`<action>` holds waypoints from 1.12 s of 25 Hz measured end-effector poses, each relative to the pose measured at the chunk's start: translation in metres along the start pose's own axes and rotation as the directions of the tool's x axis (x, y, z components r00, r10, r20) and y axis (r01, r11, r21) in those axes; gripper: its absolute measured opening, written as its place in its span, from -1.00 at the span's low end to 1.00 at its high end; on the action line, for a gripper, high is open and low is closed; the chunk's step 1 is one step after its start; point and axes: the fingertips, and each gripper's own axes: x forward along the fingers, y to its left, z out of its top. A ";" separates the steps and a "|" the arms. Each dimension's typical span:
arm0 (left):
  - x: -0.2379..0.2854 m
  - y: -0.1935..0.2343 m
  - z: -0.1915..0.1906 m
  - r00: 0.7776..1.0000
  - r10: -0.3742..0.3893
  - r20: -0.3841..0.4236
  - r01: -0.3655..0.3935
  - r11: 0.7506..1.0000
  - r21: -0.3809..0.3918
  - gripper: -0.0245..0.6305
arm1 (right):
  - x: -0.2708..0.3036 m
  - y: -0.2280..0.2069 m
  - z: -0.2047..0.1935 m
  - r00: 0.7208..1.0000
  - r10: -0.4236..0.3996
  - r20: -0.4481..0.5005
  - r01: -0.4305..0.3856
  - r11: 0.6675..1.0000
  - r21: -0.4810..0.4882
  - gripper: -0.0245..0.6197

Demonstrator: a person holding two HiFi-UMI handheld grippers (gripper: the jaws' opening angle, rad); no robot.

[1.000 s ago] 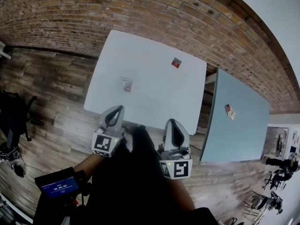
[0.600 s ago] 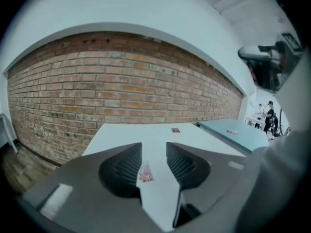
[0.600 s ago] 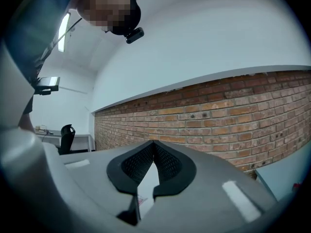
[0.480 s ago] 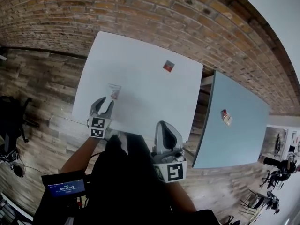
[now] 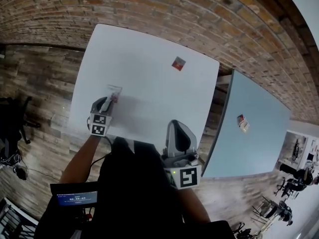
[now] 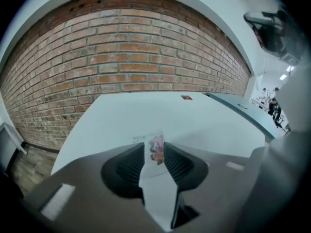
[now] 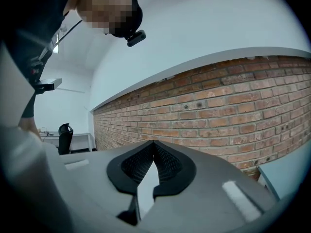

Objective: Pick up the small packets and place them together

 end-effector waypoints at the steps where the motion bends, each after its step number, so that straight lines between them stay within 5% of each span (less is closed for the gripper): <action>1: 0.004 0.000 -0.002 1.000 -0.001 -0.012 0.001 1.000 -0.007 -0.56 | 0.002 -0.002 0.002 1.000 -0.002 0.004 0.002 1.000 -0.001 -0.91; 7: 0.020 -0.003 -0.010 0.997 0.019 -0.068 -0.018 1.000 0.018 -0.57 | 0.003 -0.024 -0.002 1.000 -0.028 0.001 0.028 1.000 -0.007 -0.91; 16: 0.030 0.008 -0.014 0.995 0.035 -0.097 -0.040 0.998 -0.047 -0.58 | 0.018 -0.030 -0.008 0.999 -0.038 0.003 0.038 0.999 -0.010 -0.91; 22: 0.034 0.016 -0.005 0.995 0.059 -0.086 -0.064 0.996 -0.059 -0.58 | 0.053 -0.039 -0.040 0.998 -0.057 -0.008 0.057 0.998 -0.041 -0.91; 28: 0.042 0.014 -0.009 0.986 0.050 -0.157 -0.061 0.996 -0.061 -0.58 | 0.073 -0.038 -0.054 0.998 -0.055 -0.035 0.055 0.998 -0.006 -0.91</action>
